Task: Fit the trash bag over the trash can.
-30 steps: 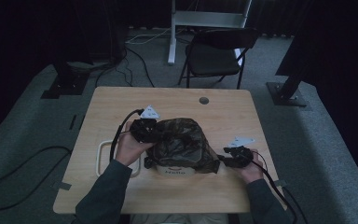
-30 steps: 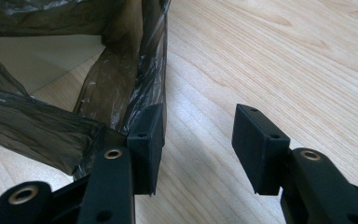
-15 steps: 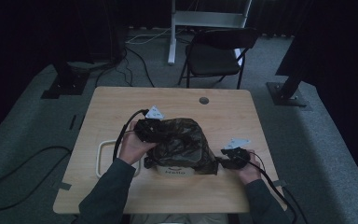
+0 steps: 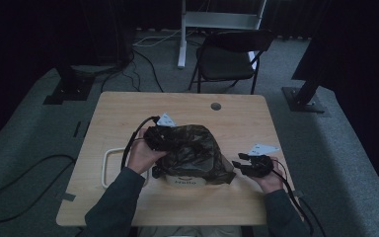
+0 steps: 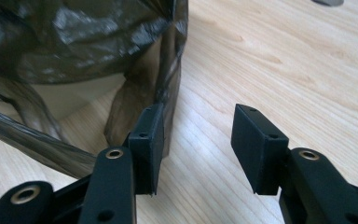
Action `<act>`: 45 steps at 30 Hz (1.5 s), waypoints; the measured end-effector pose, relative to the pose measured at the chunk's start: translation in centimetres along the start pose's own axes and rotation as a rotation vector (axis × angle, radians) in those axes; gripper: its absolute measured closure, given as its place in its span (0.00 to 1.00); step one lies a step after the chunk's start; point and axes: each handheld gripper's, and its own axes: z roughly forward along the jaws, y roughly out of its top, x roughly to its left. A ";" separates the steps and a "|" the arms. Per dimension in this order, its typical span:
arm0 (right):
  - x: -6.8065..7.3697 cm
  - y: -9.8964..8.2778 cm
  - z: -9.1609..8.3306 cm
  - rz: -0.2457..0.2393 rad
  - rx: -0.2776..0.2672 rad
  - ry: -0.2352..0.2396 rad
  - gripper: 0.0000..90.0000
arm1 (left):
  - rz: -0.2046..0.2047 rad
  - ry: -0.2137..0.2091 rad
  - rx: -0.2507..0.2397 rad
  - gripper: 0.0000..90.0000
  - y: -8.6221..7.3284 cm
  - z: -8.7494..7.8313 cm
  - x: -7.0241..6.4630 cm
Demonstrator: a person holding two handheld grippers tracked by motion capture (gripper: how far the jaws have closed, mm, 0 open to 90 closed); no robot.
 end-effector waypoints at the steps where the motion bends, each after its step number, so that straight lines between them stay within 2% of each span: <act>1: -0.1 -0.1 0.1 -0.001 0.010 -0.006 0.60 | 0.000 -0.001 0.004 0.65 0.0 0.1 0.0; 12: -0.5 -0.9 1.4 -0.007 0.104 -0.029 0.60 | 0.033 -0.014 0.047 0.67 0.2 1.4 -0.5; 21: -0.4 -1.2 2.4 -0.020 0.162 -0.024 0.59 | 0.101 -0.026 0.115 0.75 0.3 2.3 -1.3; 26: -0.4 -1.3 2.6 -0.023 0.176 -0.021 0.59 | 0.129 -0.030 0.152 0.76 0.4 2.9 -1.7; 41: -0.3 -1.4 2.9 -0.031 0.190 -0.018 0.59 | 0.161 -0.042 0.158 0.74 0.8 2.8 -2.5; 45: -0.2 -1.4 3.0 -0.032 0.195 -0.015 0.59 | 0.172 -0.048 0.172 0.74 1.0 3.1 -2.7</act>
